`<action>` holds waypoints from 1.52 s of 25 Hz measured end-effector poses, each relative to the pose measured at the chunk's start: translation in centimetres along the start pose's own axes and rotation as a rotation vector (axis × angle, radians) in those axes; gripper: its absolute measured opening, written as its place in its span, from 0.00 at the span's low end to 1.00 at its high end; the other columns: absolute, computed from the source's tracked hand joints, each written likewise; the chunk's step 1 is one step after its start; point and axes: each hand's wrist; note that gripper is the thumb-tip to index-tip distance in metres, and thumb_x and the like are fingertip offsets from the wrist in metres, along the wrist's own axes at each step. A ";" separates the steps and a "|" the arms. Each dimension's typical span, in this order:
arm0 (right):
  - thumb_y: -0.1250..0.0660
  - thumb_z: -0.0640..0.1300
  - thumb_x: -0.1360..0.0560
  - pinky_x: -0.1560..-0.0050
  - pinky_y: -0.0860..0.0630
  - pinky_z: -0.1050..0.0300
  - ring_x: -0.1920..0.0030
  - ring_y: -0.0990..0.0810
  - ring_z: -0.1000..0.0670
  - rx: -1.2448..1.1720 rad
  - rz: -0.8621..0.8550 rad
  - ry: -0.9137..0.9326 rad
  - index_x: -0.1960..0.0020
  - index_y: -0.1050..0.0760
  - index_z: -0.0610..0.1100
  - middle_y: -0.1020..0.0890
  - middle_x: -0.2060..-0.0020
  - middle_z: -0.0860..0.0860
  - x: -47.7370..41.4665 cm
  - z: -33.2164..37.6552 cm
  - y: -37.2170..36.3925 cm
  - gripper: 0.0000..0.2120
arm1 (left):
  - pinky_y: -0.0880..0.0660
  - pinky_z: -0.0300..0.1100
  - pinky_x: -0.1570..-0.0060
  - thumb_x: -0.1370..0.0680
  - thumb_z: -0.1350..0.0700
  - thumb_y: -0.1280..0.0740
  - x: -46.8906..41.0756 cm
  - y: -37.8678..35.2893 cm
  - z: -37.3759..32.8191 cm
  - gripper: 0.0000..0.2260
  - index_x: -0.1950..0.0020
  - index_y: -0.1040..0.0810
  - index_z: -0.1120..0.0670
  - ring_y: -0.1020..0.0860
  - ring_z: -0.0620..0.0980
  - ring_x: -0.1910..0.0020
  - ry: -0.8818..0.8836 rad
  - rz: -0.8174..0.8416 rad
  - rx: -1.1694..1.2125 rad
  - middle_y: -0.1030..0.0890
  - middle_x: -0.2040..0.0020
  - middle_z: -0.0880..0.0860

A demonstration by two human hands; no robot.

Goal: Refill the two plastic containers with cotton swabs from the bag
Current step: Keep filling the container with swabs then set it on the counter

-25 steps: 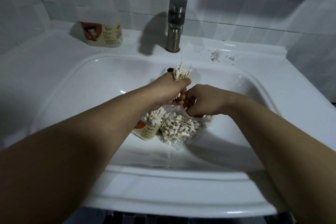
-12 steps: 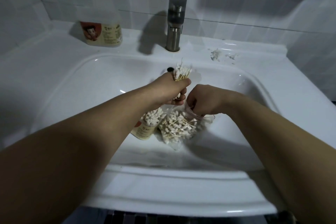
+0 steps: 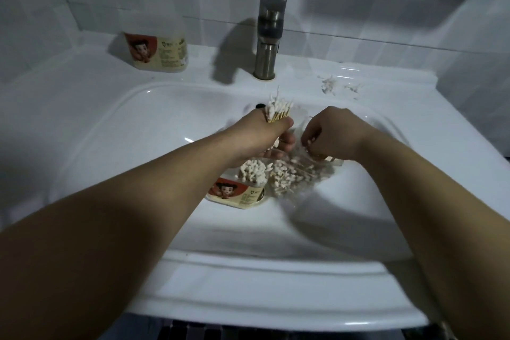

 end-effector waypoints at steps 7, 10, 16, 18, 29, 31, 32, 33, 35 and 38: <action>0.30 0.38 0.29 0.65 0.28 0.65 0.67 0.18 0.61 -0.199 -0.114 0.004 0.63 0.16 0.54 0.16 0.71 0.56 0.4 0.1 0.5 0.11 | 0.20 0.43 0.62 0.15 0.54 0.38 0.1 -0.1 -0.4 0.07 0.44 0.23 0.56 0.16 0.49 0.56 -0.089 -0.051 0.027 0.13 0.48 0.54; 0.29 0.40 0.28 0.64 0.24 0.62 0.63 0.16 0.57 -0.226 -0.149 0.008 0.62 0.16 0.53 0.16 0.71 0.55 0.4 0.1 0.7 0.10 | 0.20 0.43 0.61 0.14 0.54 0.38 0.2 -0.2 -0.7 0.07 0.43 0.23 0.55 0.16 0.48 0.58 -0.135 -0.011 -0.005 0.14 0.46 0.53; 0.32 0.36 0.29 0.58 0.19 0.62 0.63 0.15 0.57 -0.282 -0.202 -0.005 0.57 0.14 0.53 0.15 0.71 0.55 0.6 -0.4 1.2 0.14 | 0.16 0.50 0.57 0.15 0.53 0.38 -0.2 0.3 0.7 0.06 0.45 0.22 0.48 0.14 0.50 0.53 -0.069 0.024 -0.423 0.14 0.50 0.48; 0.32 0.35 0.30 0.62 0.21 0.67 0.64 0.16 0.59 -0.315 -0.234 -0.016 0.57 0.14 0.53 0.15 0.71 0.55 0.7 -0.5 1.6 0.14 | 0.17 0.44 0.60 0.15 0.54 0.38 -0.3 0.4 0.7 0.06 0.42 0.22 0.49 0.14 0.49 0.53 -0.043 0.013 -0.391 0.14 0.50 0.49; 0.31 0.33 0.31 0.56 0.20 0.56 0.68 0.16 0.54 -0.684 -0.400 -0.081 0.63 0.16 0.48 0.15 0.69 0.48 0.1 -1.3 1.7 0.11 | 0.19 0.42 0.61 0.15 0.51 0.38 -0.8 0.4 0.9 0.11 0.35 0.23 0.54 0.15 0.52 0.51 0.018 -0.020 -0.151 0.15 0.47 0.55; 0.30 0.33 0.31 0.57 0.20 0.56 0.67 0.16 0.53 -0.720 -0.432 -0.091 0.64 0.16 0.48 0.15 0.70 0.50 -0.1 -1.4 1.7 0.11 | 0.18 0.43 0.60 0.15 0.51 0.38 -0.7 0.3 0.8 0.12 0.35 0.24 0.54 0.15 0.51 0.53 0.018 -0.027 -0.061 0.15 0.46 0.56; 0.30 0.34 0.31 0.59 0.21 0.58 0.66 0.15 0.53 -0.729 -0.451 -0.095 0.63 0.16 0.49 0.15 0.71 0.51 -0.1 -1.4 1.7 0.11 | 0.17 0.44 0.59 0.15 0.51 0.38 -0.6 0.3 0.7 0.12 0.35 0.24 0.54 0.15 0.50 0.54 0.019 -0.033 -0.025 0.15 0.46 0.57; 0.30 0.35 0.31 0.61 0.23 0.60 0.66 0.15 0.54 -0.733 -0.471 -0.097 0.63 0.16 0.49 0.15 0.71 0.53 -0.1 -1.4 1.8 0.11 | 0.17 0.45 0.58 0.15 0.51 0.38 -0.6 0.3 0.6 0.11 0.35 0.24 0.54 0.16 0.49 0.55 0.021 -0.037 -0.004 0.15 0.46 0.56; 0.30 0.35 0.31 0.66 0.27 0.64 0.66 0.15 0.54 -0.738 -0.498 -0.105 0.62 0.16 0.50 0.16 0.72 0.54 -0.1 -1.4 2.0 0.10 | 0.17 0.42 0.58 0.14 0.51 0.38 -0.5 0.2 0.6 0.10 0.38 0.23 0.53 0.15 0.50 0.54 0.022 -0.046 -0.014 0.14 0.47 0.55; 0.29 0.35 0.30 0.66 0.26 0.64 0.66 0.15 0.54 -0.756 -0.501 -0.105 0.61 0.16 0.49 0.16 0.71 0.55 -0.1 -1.5 2.0 0.10 | 0.17 0.46 0.54 0.15 0.51 0.38 -0.6 0.1 0.7 0.10 0.39 0.22 0.53 0.14 0.53 0.51 0.030 -0.057 0.006 0.14 0.49 0.54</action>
Point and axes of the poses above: each hand's wrist, its own x-axis away from the middle knuckle, its own y-axis out of the back of the hand, z = x × y
